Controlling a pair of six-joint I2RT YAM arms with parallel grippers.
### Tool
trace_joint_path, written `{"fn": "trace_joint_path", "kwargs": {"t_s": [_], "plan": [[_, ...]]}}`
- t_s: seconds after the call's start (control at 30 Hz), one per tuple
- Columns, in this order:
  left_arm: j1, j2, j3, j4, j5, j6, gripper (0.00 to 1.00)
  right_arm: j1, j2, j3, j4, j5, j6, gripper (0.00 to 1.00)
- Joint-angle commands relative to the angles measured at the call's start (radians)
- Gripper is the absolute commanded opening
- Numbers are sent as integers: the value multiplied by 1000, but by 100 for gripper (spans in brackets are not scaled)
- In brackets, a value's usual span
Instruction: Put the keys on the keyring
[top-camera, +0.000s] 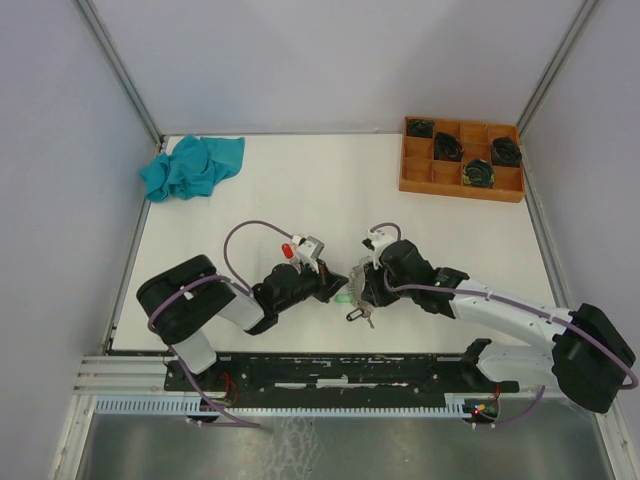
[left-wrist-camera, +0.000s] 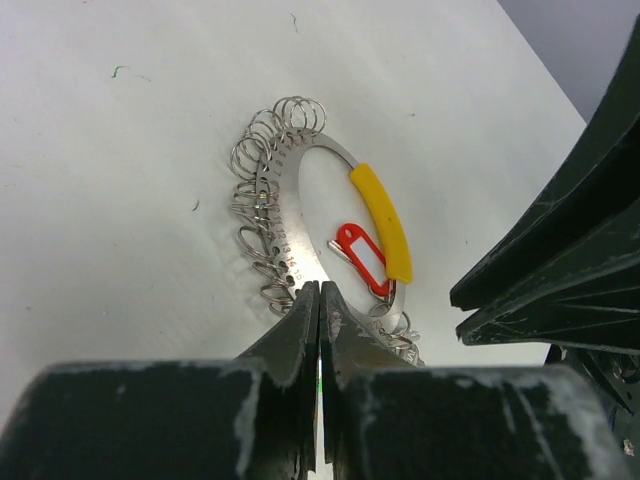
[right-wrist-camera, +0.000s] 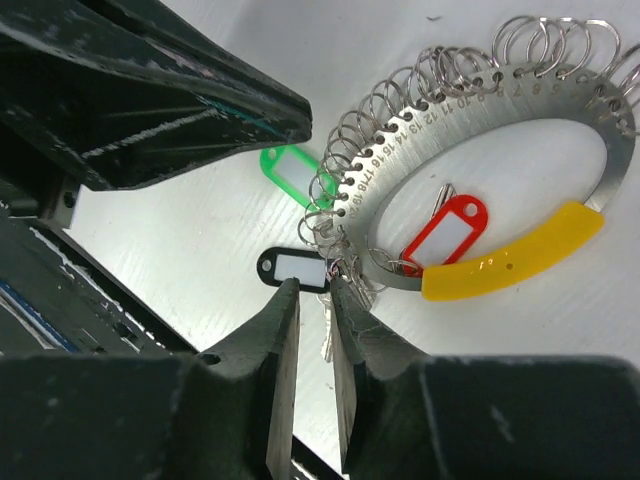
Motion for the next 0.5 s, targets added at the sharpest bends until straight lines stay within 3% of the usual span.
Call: {"fn": "trace_joint_path", "kwargs": {"t_s": [0.0, 0.23, 0.47], "plan": [[-13, -28, -3, -19, -19, 47, 4, -7, 7, 120, -99, 18, -76, 26], [-14, -124, -49, -174, -64, 49, 22, -8, 138, 201, -157, -31, -112, 37], [-13, -310, -118, -365, -185, -4, 26, 52, 308, 379, -276, 31, -210, 38]]}}
